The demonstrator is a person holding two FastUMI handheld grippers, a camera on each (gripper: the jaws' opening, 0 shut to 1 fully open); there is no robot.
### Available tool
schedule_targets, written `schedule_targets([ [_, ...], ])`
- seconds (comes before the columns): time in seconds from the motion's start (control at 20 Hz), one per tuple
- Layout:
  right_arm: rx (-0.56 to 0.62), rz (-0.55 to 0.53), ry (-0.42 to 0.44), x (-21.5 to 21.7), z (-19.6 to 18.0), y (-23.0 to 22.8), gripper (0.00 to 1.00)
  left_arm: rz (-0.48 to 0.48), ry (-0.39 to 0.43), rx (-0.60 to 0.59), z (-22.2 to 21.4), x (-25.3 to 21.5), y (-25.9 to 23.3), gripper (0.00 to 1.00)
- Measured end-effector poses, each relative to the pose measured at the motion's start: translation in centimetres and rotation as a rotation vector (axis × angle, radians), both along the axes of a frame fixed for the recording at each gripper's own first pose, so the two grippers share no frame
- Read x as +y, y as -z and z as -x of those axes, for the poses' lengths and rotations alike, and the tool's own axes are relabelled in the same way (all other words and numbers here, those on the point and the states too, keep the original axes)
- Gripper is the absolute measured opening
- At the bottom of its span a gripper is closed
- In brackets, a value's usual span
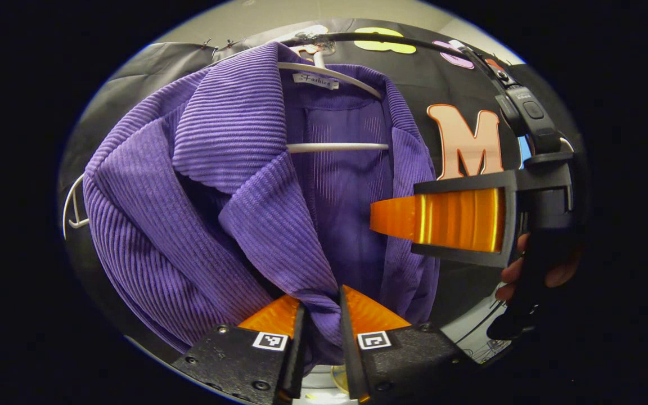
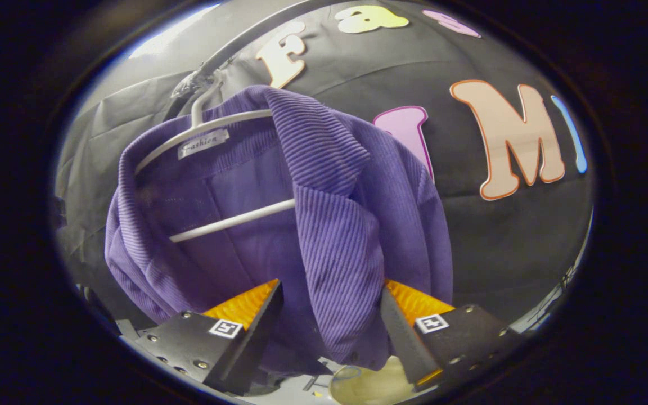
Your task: Grasp the clothes on the hanger with both hands and then place them into the laundry hamper below.
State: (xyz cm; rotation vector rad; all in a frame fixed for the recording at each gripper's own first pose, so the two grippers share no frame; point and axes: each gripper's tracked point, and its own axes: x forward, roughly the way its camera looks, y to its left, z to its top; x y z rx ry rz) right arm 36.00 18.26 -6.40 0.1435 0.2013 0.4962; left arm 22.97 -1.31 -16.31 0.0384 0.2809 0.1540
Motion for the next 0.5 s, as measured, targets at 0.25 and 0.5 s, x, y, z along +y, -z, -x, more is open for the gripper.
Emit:
schedule_targets([
  [0.25,-0.004,0.082,0.016,-1.6,0.0,0.5,0.17,0.028,-0.059,0.014,1.6,0.0,-0.4,0.06],
  [0.5,-0.024,0.11,-0.059,-0.8,1.9,0.0,0.02,0.091,-0.024,-0.043,3.5,-0.9,-2.1,0.04],
])
